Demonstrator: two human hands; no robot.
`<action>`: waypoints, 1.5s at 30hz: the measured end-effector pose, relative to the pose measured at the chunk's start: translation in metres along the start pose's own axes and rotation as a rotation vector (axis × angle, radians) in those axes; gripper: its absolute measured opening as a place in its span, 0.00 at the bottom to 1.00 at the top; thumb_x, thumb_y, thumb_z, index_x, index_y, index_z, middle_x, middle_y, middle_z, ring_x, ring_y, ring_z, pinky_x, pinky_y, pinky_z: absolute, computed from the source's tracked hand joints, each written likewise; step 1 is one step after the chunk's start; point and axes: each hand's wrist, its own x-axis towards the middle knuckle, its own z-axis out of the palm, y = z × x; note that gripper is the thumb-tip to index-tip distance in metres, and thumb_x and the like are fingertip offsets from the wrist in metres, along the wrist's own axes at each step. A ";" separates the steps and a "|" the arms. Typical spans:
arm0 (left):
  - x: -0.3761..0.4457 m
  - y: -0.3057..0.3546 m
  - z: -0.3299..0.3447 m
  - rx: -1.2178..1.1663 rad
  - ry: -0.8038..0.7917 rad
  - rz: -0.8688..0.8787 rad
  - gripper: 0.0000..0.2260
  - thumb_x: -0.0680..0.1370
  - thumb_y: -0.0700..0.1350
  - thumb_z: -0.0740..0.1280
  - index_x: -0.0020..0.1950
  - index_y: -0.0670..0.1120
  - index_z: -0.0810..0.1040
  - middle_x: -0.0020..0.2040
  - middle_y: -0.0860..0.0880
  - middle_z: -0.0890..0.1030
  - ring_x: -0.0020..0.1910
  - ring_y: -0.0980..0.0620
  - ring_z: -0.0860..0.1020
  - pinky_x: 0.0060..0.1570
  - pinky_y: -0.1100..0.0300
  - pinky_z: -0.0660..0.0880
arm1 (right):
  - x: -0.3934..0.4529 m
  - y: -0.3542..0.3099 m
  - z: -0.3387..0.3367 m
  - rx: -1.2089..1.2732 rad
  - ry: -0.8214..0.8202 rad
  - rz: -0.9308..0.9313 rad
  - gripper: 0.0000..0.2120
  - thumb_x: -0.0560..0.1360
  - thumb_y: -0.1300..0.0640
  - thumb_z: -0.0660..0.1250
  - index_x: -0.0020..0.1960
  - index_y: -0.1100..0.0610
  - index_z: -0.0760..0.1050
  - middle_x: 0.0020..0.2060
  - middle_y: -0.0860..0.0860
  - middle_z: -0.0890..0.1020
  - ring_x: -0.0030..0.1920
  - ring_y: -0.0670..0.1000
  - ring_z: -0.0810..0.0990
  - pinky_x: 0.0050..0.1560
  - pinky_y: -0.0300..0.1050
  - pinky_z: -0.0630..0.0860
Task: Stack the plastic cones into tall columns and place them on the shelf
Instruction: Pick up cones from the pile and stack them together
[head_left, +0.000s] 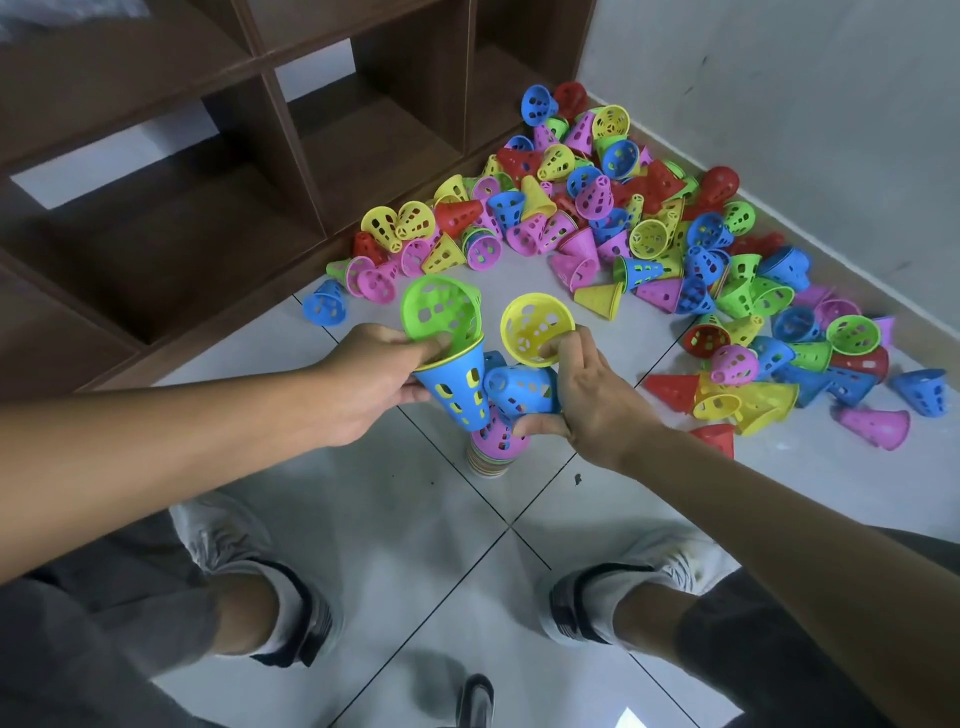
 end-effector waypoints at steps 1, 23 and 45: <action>0.001 0.000 0.000 0.005 0.005 0.002 0.17 0.80 0.47 0.71 0.59 0.34 0.81 0.55 0.37 0.84 0.46 0.48 0.82 0.48 0.56 0.83 | 0.002 -0.001 0.001 -0.020 -0.007 0.006 0.51 0.58 0.22 0.58 0.63 0.62 0.62 0.60 0.53 0.64 0.59 0.57 0.72 0.53 0.61 0.78; 0.012 -0.014 -0.006 0.172 0.078 0.006 0.14 0.79 0.49 0.72 0.53 0.38 0.84 0.49 0.40 0.86 0.44 0.47 0.82 0.47 0.55 0.81 | 0.009 0.012 0.025 0.046 -0.088 0.174 0.56 0.48 0.24 0.68 0.62 0.61 0.61 0.56 0.51 0.62 0.54 0.54 0.70 0.59 0.55 0.74; 0.009 -0.021 -0.001 0.217 0.029 0.005 0.12 0.78 0.50 0.72 0.49 0.40 0.85 0.47 0.42 0.86 0.44 0.44 0.83 0.59 0.45 0.81 | -0.001 0.014 0.026 -0.027 -0.221 0.431 0.61 0.52 0.24 0.67 0.70 0.65 0.59 0.62 0.57 0.66 0.63 0.58 0.73 0.64 0.52 0.72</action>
